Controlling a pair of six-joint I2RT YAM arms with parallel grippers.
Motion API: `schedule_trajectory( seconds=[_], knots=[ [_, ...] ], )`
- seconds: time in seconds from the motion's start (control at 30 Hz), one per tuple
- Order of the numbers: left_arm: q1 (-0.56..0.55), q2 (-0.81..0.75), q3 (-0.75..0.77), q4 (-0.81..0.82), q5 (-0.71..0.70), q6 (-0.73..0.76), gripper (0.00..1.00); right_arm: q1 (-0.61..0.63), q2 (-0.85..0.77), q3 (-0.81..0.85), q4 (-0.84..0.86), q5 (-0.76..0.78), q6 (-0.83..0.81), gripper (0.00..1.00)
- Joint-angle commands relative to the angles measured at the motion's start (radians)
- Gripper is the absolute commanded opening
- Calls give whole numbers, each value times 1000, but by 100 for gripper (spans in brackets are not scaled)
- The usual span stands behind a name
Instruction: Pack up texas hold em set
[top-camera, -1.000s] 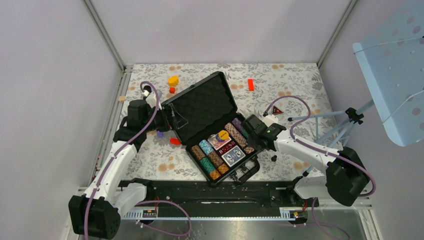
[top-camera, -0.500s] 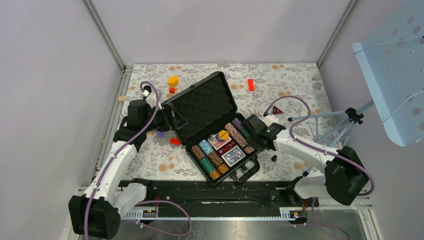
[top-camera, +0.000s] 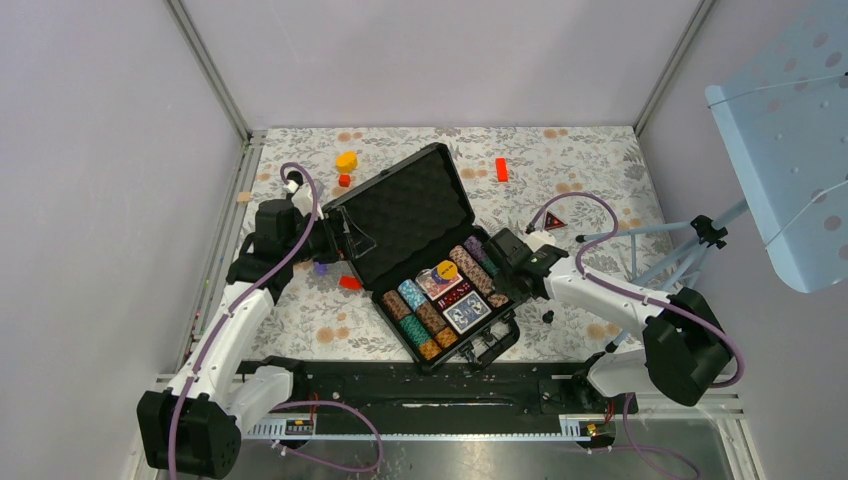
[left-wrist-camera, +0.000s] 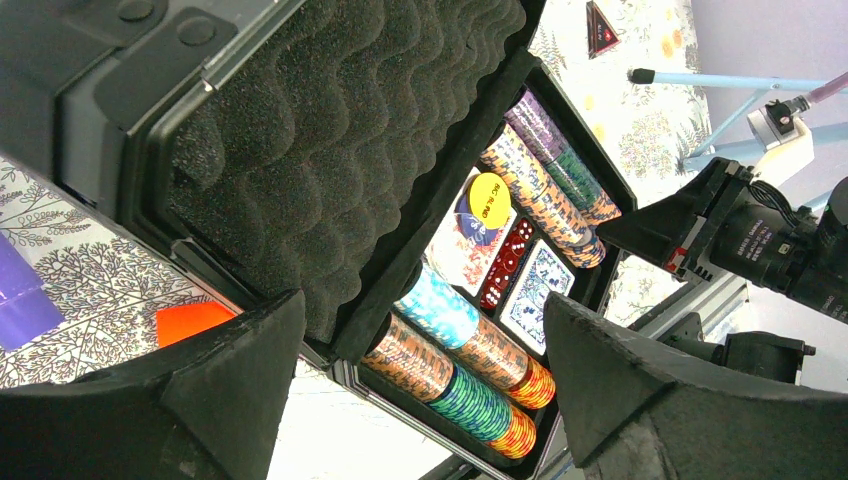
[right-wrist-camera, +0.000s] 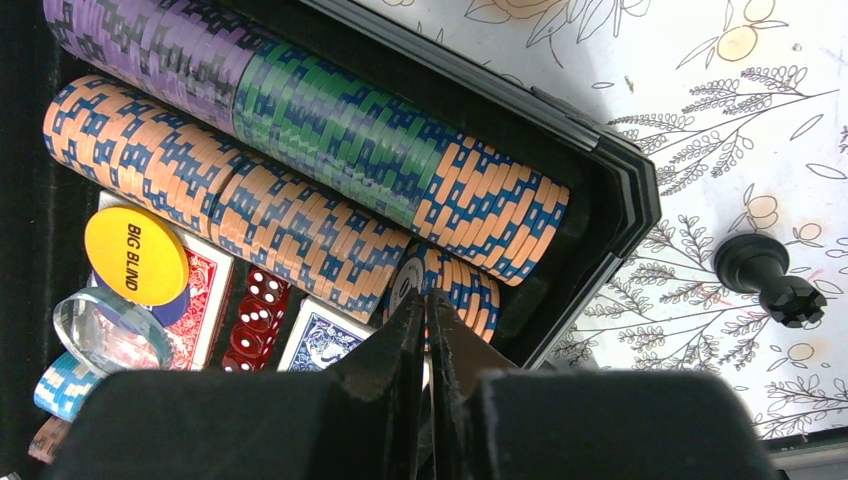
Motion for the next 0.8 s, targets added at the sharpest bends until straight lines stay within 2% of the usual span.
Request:
schedule_trajectory(
  seconds=[0.0,0.77],
  knots=[
    [8,4,7,27,-24,17,89,-10,11,-2,23,-9,4,11],
    [7,9,10,27,-23,18,89,-11,102,25,84,-112,-50,9]
  ],
)
